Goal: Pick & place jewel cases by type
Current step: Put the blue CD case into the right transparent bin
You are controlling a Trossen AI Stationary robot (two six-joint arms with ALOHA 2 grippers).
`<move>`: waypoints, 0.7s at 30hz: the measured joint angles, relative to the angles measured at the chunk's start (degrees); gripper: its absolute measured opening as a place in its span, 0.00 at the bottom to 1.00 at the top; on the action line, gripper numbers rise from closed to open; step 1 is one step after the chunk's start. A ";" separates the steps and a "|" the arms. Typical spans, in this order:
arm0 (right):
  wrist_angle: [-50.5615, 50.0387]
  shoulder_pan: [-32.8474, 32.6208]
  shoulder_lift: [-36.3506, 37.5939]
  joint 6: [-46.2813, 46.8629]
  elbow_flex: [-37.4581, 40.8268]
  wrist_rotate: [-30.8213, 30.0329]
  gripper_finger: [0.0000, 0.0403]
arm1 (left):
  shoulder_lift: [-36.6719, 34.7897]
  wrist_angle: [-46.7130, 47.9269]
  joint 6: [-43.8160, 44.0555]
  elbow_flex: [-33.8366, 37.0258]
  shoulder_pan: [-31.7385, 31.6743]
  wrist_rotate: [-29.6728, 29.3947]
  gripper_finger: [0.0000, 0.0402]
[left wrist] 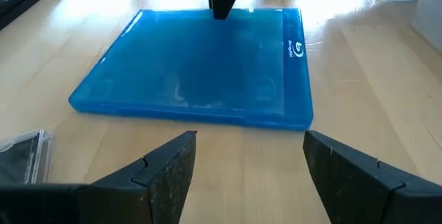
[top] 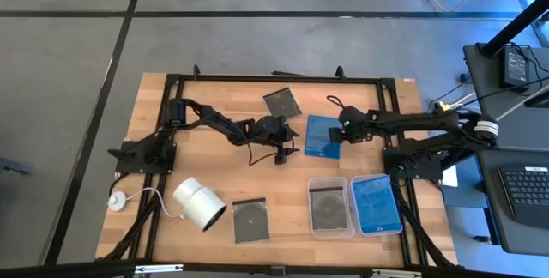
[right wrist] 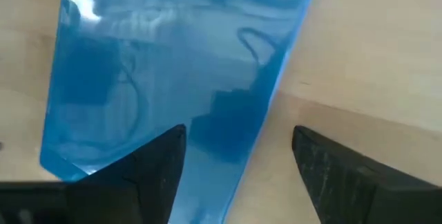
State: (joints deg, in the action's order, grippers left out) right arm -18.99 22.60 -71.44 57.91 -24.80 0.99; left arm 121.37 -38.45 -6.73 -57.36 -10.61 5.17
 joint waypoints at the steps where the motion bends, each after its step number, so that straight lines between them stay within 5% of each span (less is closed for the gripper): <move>1: 0.19 0.23 -0.82 -0.12 -0.09 0.42 0.67 | 0.49 -0.10 0.00 -0.33 0.00 0.00 0.66; 21: 6.95 0.95 -2.49 -3.69 0.34 3.54 0.67 | 8.82 1.10 1.26 -8.87 -0.20 4.74 0.66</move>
State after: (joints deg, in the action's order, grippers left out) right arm -12.04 23.55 -73.93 54.22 -24.47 4.53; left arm 130.19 -37.34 -5.48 -66.24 -10.81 9.91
